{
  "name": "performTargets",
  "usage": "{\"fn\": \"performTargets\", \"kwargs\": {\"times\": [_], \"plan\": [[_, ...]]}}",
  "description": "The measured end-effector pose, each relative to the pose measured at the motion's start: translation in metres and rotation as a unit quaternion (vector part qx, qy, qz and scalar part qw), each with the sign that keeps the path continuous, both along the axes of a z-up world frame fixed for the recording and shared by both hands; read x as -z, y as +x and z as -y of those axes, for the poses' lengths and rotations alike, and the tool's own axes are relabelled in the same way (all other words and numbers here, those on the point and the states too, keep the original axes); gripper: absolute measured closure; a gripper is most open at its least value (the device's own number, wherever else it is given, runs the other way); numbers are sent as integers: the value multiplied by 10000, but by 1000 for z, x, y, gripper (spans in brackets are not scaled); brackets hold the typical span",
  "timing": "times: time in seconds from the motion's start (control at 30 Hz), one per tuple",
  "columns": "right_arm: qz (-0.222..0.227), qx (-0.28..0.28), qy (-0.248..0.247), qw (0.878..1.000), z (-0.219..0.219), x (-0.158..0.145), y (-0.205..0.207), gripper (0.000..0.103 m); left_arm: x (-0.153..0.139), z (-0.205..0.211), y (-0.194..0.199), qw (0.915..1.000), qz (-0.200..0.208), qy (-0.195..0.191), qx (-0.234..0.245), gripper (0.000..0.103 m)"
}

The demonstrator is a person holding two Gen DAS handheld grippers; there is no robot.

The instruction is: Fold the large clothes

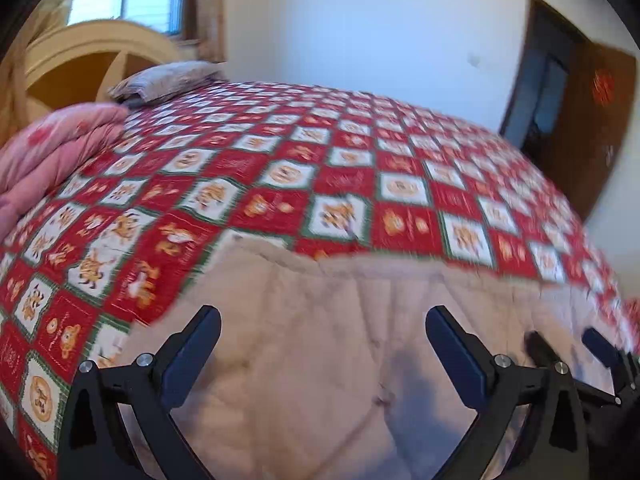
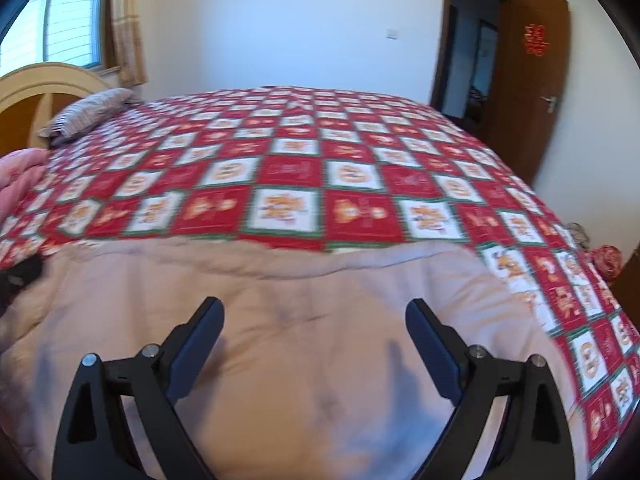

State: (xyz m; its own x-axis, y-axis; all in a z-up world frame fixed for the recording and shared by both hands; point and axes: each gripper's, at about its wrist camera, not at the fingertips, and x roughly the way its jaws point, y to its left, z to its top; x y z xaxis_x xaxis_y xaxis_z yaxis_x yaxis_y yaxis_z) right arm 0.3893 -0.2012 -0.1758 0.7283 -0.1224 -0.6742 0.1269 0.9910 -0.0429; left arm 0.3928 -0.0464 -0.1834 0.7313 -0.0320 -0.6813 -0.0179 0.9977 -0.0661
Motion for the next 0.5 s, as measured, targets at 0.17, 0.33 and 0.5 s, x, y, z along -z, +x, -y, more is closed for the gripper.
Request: {"fn": "performTargets", "kwargs": {"times": [0.17,0.33,0.5], "plan": [[-249,-9,-34,9997,-7,35,3,9,40,-5,8,9995,-245,-161,-123,1],[-211,71,31,9997,-5,44,3,6,49,3,12,9994,-266,-56,-193,1],[-381,130,1,9992,-7,50,8,3,53,9,12,9993,-259,98,-243,1]]}}
